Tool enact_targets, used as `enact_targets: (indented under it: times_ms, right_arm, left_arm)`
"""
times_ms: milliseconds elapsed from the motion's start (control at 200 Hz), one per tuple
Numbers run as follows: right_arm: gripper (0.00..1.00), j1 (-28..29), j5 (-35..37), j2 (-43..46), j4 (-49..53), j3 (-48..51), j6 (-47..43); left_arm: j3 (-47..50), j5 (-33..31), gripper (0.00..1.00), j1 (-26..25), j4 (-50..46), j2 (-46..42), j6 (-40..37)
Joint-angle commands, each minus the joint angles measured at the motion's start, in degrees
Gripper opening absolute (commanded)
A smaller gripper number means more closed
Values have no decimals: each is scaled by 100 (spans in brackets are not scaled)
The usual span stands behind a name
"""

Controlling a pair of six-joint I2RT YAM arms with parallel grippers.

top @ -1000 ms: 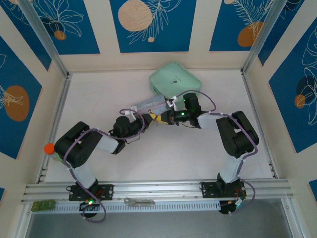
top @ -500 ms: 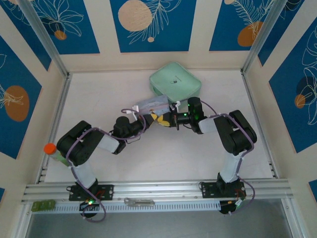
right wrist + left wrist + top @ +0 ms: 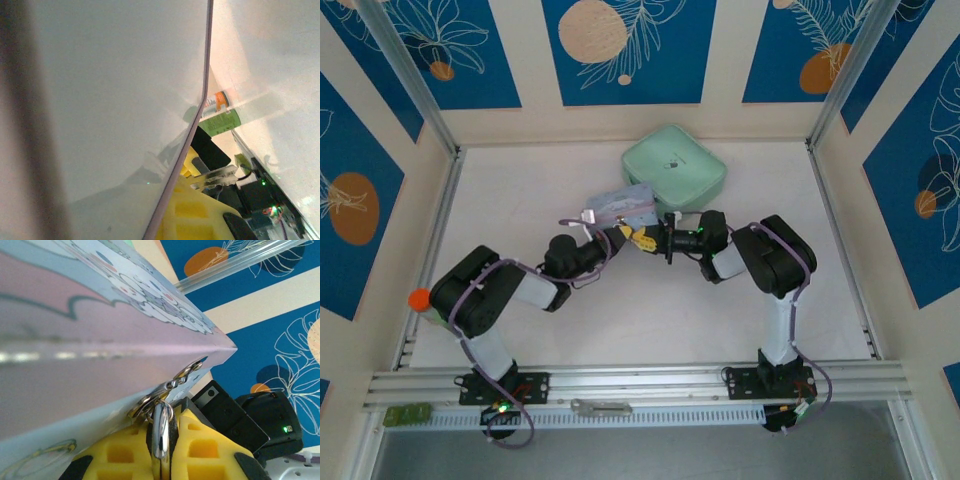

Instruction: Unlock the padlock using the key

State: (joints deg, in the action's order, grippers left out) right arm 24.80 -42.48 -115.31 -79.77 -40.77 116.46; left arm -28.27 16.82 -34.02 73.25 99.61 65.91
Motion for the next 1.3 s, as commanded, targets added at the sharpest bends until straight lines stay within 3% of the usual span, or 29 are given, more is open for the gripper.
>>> enact_targets:
  times_ms: [0, 275, 485, 735, 1135, 1295]
  right_arm:
    - [0, 519, 1927, -72, -53, -227, 2429]
    - [0, 839, 2511, -168, -50, -441, 3337]
    - [0, 1097, 3596, -42, -44, -518, 3809]
    - [0, 963, 3211, -142, -52, -707, 3336]
    - [40, 824, 2646, -84, -53, -277, 2583]
    - [48, 778, 2536, 10, -47, -75, 2186]
  left_arm:
    - [41, 2538, 0, -685, 745, -291, -673]
    - [66, 2721, 0, -624, 743, -492, -938]
    - [237, 2714, 0, -615, 743, -557, -1124]
    - [184, 2575, 0, -438, 743, -444, -761]
    - [128, 2019, 0, -324, 743, -84, -167]
    - [216, 1619, 0, -190, 738, 26, 154]
